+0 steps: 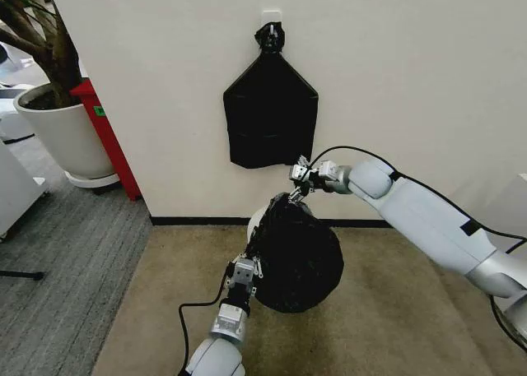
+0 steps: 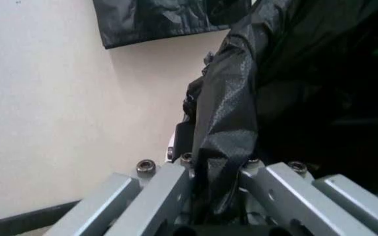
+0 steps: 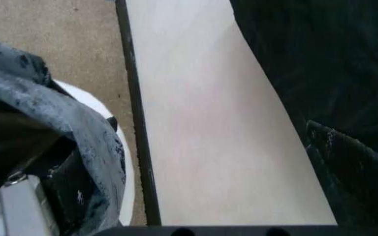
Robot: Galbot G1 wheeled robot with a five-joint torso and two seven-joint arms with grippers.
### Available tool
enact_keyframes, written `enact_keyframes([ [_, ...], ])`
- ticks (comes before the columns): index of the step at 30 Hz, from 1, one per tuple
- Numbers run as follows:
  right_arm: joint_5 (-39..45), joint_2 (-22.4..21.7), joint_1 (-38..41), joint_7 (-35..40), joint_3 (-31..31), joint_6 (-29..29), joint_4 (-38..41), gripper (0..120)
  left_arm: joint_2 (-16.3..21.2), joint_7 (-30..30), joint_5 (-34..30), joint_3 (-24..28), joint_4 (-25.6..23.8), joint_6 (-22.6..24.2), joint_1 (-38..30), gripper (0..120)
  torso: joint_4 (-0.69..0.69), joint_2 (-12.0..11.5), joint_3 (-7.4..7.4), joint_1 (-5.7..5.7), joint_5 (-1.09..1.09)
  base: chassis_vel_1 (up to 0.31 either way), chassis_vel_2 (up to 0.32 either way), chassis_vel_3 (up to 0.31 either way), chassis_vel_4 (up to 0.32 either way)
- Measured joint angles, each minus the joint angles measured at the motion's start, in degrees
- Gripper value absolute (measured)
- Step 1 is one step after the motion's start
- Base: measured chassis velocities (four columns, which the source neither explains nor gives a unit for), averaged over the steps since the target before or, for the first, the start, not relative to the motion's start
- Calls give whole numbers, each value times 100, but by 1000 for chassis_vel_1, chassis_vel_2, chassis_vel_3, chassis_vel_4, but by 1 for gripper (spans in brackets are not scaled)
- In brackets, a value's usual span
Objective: Place the garbage bag over the trash bin.
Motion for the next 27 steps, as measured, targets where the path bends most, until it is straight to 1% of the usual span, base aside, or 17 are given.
enact_keyframes([
  [2,5,-16,1,-1,-10,-1,30,100,-4,-6,-15,-10,16,0,-22,1,0,0,0,0,0,0,0,0,0],
  [8,138,-300,-87,-5,15,-87,495,100,-41,-93,-336,-227,264,39,-341,1,-1,0,0,0,0,0,0,0,0],
  [10,142,-335,-102,-5,29,-90,533,100,-47,-100,-372,-247,285,50,-363,1,-1,0,0,0,0,0,0,0,0],
  [15,217,-582,-346,16,280,-102,854,100,-64,-167,-582,-365,471,106,-496,1,-1,0,0,0,1,0,0,0,0],
  [18,275,-659,-447,62,387,-101,1010,100,-77,-189,-648,-383,518,109,-514,1,-1,0,0,0,-1,0,0,0,0],
  [20,456,-758,-625,249,559,-98,1264,100,-99,-257,-856,-387,564,149,-522,1,-1,0,0,0,0,0,0,0,0],
  [23,971,-889,-1006,1045,755,-144,1701,100,-153,-456,-1490,-351,490,400,-514,1,-1,0,0,0,-1,0,0,0,0],
  [24,971,-889,-1006,1045,755,-144,1701,100,-153,-456,-1490,-351,490,400,-514,1,-1,0,0,0,-1,0,0,0,0],
  [26,1360,-947,-1227,1751,807,-258,1987,100,-191,-630,-2058,-326,365,627,-509,1,-1,0,0,0,2,0,0,0,0],
  [27,1605,-969,-1360,2278,846,-392,2215,100,-214,-776,-2496,-313,262,812,-508,1,-2,0,0,0,1,0,0,0,0],
])
